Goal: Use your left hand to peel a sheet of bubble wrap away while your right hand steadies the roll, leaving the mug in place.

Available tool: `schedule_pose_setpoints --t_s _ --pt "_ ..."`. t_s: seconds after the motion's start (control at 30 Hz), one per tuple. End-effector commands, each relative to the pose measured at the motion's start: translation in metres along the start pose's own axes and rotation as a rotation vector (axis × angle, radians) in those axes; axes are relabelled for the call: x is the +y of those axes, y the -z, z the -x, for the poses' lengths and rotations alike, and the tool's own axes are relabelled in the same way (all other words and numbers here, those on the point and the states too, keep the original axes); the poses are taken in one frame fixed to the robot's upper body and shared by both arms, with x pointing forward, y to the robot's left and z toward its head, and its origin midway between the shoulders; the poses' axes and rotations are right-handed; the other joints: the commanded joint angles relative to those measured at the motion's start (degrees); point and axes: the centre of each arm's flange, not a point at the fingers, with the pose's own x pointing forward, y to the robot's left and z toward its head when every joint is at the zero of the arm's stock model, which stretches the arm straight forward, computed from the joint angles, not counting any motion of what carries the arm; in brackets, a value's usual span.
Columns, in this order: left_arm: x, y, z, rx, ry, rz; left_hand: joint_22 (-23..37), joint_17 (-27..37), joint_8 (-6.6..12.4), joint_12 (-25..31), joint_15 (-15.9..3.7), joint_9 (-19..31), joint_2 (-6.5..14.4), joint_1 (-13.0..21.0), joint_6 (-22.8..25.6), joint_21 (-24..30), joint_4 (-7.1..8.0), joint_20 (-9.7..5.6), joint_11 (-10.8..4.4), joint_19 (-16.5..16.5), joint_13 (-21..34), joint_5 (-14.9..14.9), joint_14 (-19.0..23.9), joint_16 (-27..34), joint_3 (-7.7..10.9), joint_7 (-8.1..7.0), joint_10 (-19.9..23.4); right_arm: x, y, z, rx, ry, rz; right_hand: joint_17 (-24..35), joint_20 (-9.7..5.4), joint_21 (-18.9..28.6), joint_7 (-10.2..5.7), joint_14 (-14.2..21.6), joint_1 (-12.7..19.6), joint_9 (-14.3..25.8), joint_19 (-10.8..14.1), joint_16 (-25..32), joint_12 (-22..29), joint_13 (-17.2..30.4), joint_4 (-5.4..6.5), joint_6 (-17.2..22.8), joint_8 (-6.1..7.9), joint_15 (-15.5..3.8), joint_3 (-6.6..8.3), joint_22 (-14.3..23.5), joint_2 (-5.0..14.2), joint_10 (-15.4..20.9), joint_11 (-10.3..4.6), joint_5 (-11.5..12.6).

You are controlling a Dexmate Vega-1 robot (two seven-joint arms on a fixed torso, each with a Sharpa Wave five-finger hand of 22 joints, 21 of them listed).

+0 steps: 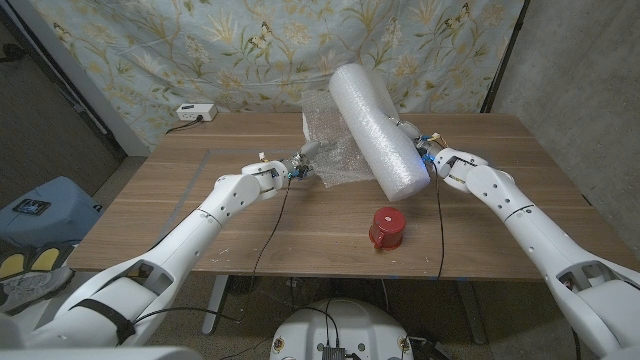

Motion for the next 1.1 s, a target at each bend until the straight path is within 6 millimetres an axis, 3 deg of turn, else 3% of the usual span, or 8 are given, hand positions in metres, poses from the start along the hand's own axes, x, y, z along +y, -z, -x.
schedule_pose_setpoints --t_s 0.03,0.43,1.1 --pt "-0.002 -0.001 -0.001 0.004 -0.017 0.001 0.1 0.0 0.63 0.7 -0.33 0.2 0.4 0.5 1.4 0.7 -0.01 -0.19 -0.35 0.7 0.5 -0.1 1.2 0.3 0.48 -0.18 1.4 -0.006 0.009 0.003 0.011 -0.002 -0.092 0.1 -0.91 0.3 0.23 0.4 3.7 0.3 -0.3 -0.2 -0.2 0.2 -0.03 0.1 -0.17 -1.99 -0.14 0.2 4.01 0.0 -0.09 0.3" --pt "0.000 -0.002 -0.002 0.013 -0.026 0.012 0.1 0.0 1.14 1.5 -0.98 0.4 1.3 1.3 3.3 1.3 -0.07 -0.56 -1.09 1.0 1.4 -0.1 2.3 0.0 1.01 -0.30 3.2 -0.008 0.015 0.001 0.012 0.001 -0.172 0.2 -0.82 0.6 0.25 0.4 3.7 0.4 -0.5 -0.5 -0.4 0.3 -0.09 0.0 -0.41 -1.96 -0.25 0.1 4.33 0.0 -0.21 0.3" --pt "0.004 0.003 -0.003 0.043 -0.041 0.046 0.1 0.2 1.11 2.0 -1.31 0.6 1.7 1.6 3.9 2.1 0.08 -1.26 -0.90 1.4 2.7 -0.3 3.2 -0.3 0.93 -0.11 3.8 -0.015 0.023 0.000 0.037 0.011 -0.296 0.3 -0.66 1.0 0.65 -0.1 3.4 0.4 -0.7 -1.1 -1.0 0.8 -0.03 -1.2 -1.23 -1.88 -0.51 0.1 4.62 -1.2 0.22 0.3"
